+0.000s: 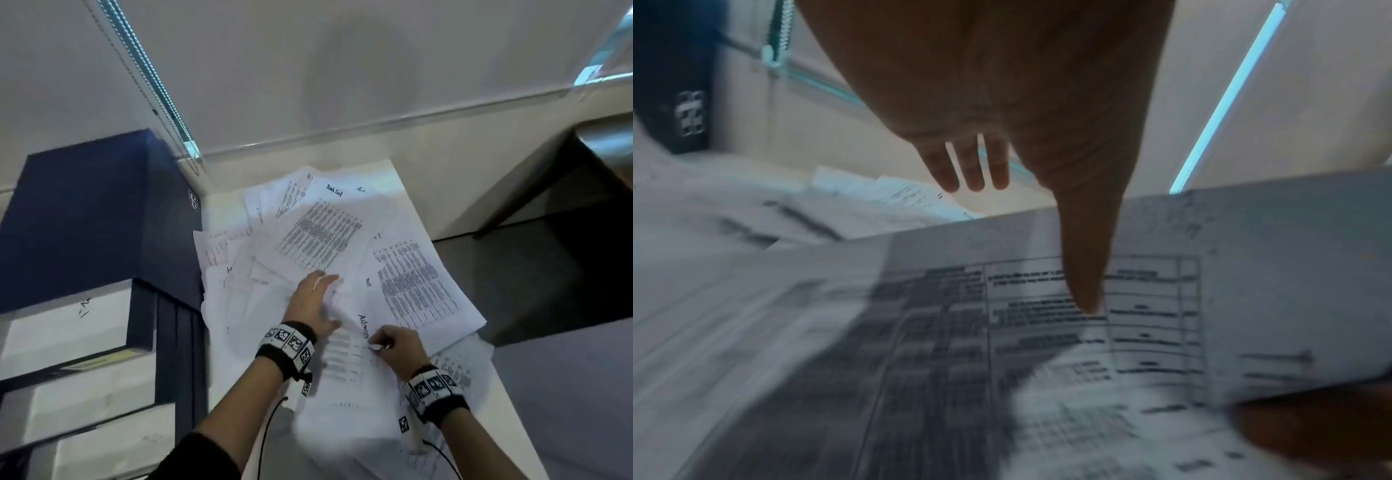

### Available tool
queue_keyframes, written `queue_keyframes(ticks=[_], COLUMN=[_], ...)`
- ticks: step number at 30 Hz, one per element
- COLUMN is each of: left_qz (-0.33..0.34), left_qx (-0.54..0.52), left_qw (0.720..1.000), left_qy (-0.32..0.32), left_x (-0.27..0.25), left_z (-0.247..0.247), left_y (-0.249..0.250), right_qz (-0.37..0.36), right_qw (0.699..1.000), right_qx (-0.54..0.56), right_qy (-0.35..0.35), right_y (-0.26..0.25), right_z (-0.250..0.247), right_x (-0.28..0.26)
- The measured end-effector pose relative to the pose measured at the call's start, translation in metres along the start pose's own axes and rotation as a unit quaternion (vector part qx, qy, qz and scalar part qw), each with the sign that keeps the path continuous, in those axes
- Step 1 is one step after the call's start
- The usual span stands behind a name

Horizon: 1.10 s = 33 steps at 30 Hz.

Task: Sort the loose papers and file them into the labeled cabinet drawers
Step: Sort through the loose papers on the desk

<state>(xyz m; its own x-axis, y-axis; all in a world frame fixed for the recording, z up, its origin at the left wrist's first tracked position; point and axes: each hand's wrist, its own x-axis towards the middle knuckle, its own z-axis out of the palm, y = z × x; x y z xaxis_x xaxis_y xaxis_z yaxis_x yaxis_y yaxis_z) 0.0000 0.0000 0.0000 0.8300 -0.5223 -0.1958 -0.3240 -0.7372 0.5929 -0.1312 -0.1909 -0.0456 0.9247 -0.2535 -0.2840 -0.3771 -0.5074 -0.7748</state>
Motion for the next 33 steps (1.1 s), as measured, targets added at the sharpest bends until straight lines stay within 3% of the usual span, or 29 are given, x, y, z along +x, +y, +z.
queue_keyframes(ticks=[1, 3, 6, 8, 12, 15, 17, 20, 23, 26, 29, 33], left_qz=[0.031, 0.032, -0.060, -0.088, -0.163, -0.269, -0.332, -0.374, -0.377, -0.374, -0.374, -0.381], left_qx=[0.031, 0.100, 0.080, 0.035, -0.135, -0.173, -0.193, -0.237, -0.231, -0.236, -0.278, -0.304], left_qw=[0.999, 0.991, 0.980, 0.981, 0.976, 0.947, 0.915, 0.878, 0.876, 0.875, 0.862, 0.851], left_qy=[-0.013, -0.079, -0.170, -0.171, -0.054, 0.040, 0.122, 0.186, 0.192, 0.198, 0.197, 0.194], left_x=[0.008, 0.018, 0.023, 0.017, -0.022, -0.058, -0.079, -0.106, -0.127, -0.141, -0.150, -0.151], left_z=[-0.007, -0.021, -0.038, -0.038, -0.029, -0.024, -0.022, -0.024, -0.026, -0.029, -0.030, -0.027], left_y=[0.005, 0.012, 0.008, -0.010, -0.057, -0.088, -0.105, -0.119, -0.125, -0.125, -0.123, -0.121], right_qz=[-0.010, -0.010, -0.042, -0.039, 0.018, 0.091, 0.110, 0.076, -0.018, -0.111, -0.133, -0.168], right_qw=[1.000, 0.999, 0.998, 0.997, 1.000, 0.990, 0.987, 0.997, 0.994, 0.950, 0.884, 0.850], right_qx=[0.020, 0.028, 0.049, 0.054, 0.005, 0.076, 0.095, 0.012, -0.102, -0.293, -0.434, -0.492], right_qy=[-0.016, -0.020, 0.024, 0.032, -0.008, -0.078, -0.064, 0.021, 0.041, -0.016, -0.115, -0.085], right_y=[0.000, -0.007, -0.019, -0.025, -0.019, -0.013, -0.016, -0.029, -0.050, -0.067, -0.065, -0.061], right_z=[-0.002, -0.018, -0.044, -0.055, -0.042, -0.019, -0.007, 0.010, 0.035, 0.064, 0.086, 0.091], right_x=[0.003, 0.005, 0.017, 0.026, 0.041, 0.043, 0.049, 0.072, 0.096, 0.111, 0.117, 0.114])
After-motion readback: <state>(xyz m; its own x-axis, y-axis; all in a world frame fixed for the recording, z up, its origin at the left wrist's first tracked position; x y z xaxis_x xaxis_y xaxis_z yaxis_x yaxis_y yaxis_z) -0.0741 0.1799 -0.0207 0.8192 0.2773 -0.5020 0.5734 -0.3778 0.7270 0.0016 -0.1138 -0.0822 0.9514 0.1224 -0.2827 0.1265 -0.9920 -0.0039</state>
